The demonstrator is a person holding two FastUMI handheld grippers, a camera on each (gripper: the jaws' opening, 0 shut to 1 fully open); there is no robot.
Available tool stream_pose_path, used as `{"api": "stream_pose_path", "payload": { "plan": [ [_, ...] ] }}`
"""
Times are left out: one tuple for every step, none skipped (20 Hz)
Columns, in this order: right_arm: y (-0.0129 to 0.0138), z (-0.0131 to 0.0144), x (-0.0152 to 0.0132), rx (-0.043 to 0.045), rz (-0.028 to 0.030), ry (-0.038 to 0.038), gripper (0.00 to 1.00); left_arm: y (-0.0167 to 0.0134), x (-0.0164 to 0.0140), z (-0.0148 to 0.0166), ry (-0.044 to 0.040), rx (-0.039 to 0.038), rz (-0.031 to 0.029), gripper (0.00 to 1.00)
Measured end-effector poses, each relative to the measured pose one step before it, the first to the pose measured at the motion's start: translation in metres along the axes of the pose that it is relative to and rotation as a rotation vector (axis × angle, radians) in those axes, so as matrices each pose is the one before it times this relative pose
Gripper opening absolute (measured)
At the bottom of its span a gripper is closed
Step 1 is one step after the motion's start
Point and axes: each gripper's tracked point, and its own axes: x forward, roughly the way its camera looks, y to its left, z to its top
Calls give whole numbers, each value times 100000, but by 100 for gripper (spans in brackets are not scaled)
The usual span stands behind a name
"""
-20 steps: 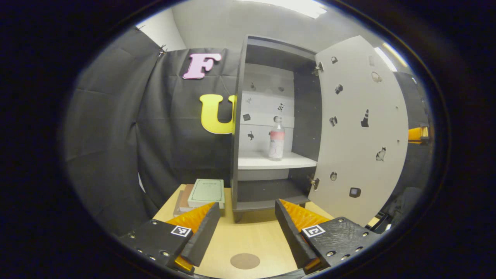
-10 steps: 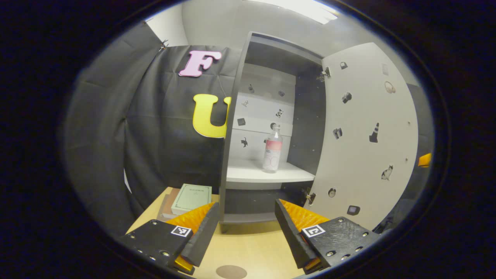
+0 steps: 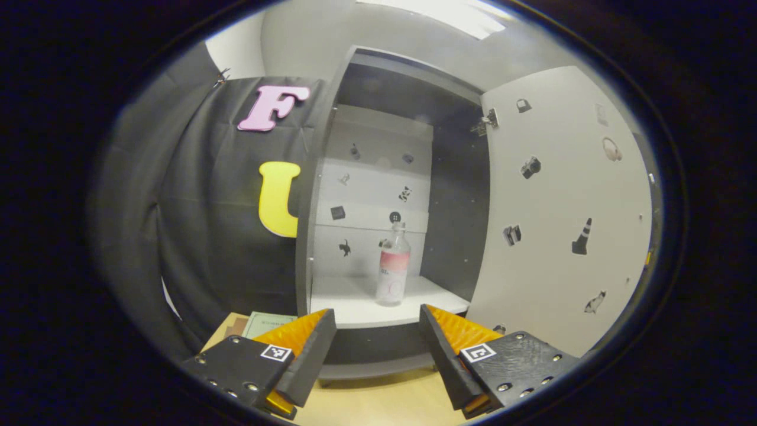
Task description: Open the cabinet door with the right hand, grasp the bottle in the cabinet with the left hand and place it on the coaster, then close the cabinet door with the right hand.
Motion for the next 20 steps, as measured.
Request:
{"api": "stream_pose_path", "payload": {
  "plan": [
    [37, 250, 563, 376, 236, -157, 36, -388, 1552, 438, 75, 1172, -390, 88],
    [-78, 90, 744, 700, 423, 321, 45, -106, 1283, 218, 1023, 1210, 399, 86],
    [-160, -120, 907, 239, -273, 638, 54, 114, 1402, -13, 1951, 2079, 1941, 85],
    [-373, -54, 533, -503, -102, 404, 67, 45, 1157, 237, 282, 1344, 1189, 85],
    [-249, -19, 777, -681, -213, 378, 70, -521, 1439, 185, 125, 615, -400, 85],
    [-145, 113, 490, -358, -89, 313, 76, -829, 1422, 162, 257, 100, -1881, 86],
    [-255, 101, 585, 590, -341, -313, 76, -529, 1215, 183, -324, 133, -1236, 86],
    [-71, 107, 410, 1452, 487, -437, 87, -509, 1135, 438, -514, -436, -1063, 86],
    [-258, 94, 348, 1337, -533, -365, 89, -421, 1110, 307, -466, -598, -1061, 86],
    [-420, -27, 533, 535, -612, -66, 98, -212, 1263, 284, -251, 98, -286, 88],
    [-338, -39, 441, -236, -763, -41, 98, -28, 1055, 355, -191, 576, -211, 86],
    [-460, -42, 364, -564, -1105, 108, 98, 8, 1086, 112, 440, 119, -90, 89],
    [-239, -74, 254, -426, -700, 143, 92, -23, 1036, 21, 63, -625, -242, 87],
    [-163, -12, 308, -218, -414, 337, 98, -11, 1089, 270, -65, -618, -173, 86],
    [-36, -248, 269, -130, -271, 732, 98, 136, 890, 88, -212, 86, 91, 86],
    [-74, -167, 209, -262, -208, 611, 98, -58, 784, 149, -490, 612, -397, 86],
    [-286, -206, 319, -476, -527, 560, 98, -107, 750, 139, -497, 782, -369, 86],
    [-220, -122, 241, -681, -632, 532, 98, -25, 810, 108, -471, 638, -244, 87],
    [-187, -261, 303, -658, -589, 742, 98, -86, 868, -234, 70, -34, -533, 85],
    [-74, -139, 236, -48, 66, 1040, 98, -148, 855, -236, 454, -623, -574, 89]
  ]
}}
